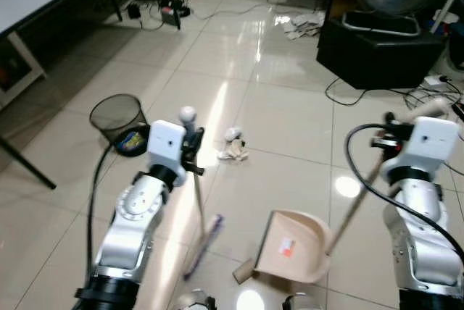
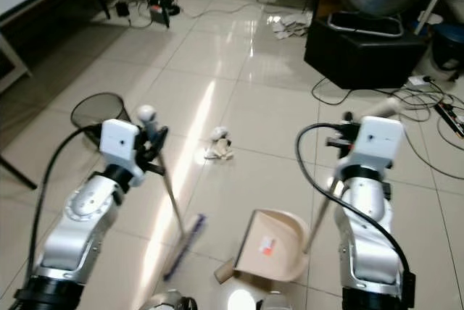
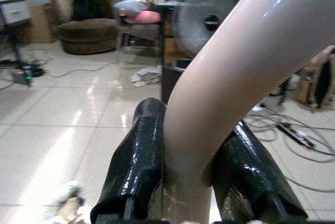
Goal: Sweep floor
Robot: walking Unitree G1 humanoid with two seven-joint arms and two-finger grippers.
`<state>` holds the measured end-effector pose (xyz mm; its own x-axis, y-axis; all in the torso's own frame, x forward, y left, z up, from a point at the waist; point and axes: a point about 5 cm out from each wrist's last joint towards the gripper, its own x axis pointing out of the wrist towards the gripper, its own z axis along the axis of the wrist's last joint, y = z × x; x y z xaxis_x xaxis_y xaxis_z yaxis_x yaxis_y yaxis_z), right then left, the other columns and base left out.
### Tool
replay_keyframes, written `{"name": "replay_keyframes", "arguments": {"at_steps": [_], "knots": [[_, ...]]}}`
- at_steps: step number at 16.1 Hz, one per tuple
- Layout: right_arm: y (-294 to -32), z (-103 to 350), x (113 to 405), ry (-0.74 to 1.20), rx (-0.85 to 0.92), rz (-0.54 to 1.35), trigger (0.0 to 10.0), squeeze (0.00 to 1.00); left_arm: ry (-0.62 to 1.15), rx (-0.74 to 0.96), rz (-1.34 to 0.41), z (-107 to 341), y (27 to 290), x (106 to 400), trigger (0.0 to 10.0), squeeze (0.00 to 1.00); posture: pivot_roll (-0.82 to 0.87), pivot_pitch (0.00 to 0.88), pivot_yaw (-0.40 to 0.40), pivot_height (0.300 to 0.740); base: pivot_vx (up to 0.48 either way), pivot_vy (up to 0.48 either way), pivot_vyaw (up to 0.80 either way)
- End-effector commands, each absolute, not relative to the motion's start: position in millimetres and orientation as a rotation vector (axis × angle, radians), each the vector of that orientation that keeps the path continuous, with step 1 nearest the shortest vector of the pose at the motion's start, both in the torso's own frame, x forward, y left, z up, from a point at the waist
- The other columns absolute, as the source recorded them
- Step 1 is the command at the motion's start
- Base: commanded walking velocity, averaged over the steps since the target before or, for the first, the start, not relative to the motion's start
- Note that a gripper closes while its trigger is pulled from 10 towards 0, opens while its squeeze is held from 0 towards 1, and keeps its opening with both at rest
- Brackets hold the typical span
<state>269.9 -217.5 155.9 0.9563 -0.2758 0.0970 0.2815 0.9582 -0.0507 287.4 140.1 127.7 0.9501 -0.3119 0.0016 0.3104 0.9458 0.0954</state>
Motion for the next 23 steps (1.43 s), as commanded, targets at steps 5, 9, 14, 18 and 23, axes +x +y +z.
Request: {"name": "replay_keyframes", "arguments": {"at_steps": [5,9,14,18,23], "knots": [[-212.0,159.1,271.5,-0.099,-0.089,-0.233,10.0,0.0,-0.055,0.118,-0.323,135.1,139.4,285.9,10.0,0.0,-0.05,0.104,0.057,0.74,0.0,0.0,0.74],[-212.6,156.1,272.5,-0.087,-0.079,-0.225,10.0,0.0,-0.027,0.128,-0.313,131.0,142.6,287.6,10.0,0.0,-0.05,0.107,0.055,0.74,0.0,0.0,0.51],[-211.8,151.5,272.1,-0.059,-0.131,-0.22,10.0,0.0,-0.023,0.15,-0.324,132.6,135.3,295.2,10.0,0.0,-0.05,0.107,0.068,0.74,0.0,-0.256,0.0],[-209.0,153.0,273.4,-0.065,-0.137,-0.206,10.0,0.0,-0.009,0.154,-0.333,131.3,130.5,299.5,10.0,0.0,-0.06,0.113,0.071,0.74,0.0,-0.48,0.78],[-209.3,156.9,278.8,-0.081,-0.14,-0.201,10.0,0.0,-0.002,0.163,-0.317,130.8,132.1,301.0,10.0,0.0,-0.05,0.125,0.071,0.74,0.0,-0.48,0.38]]}}
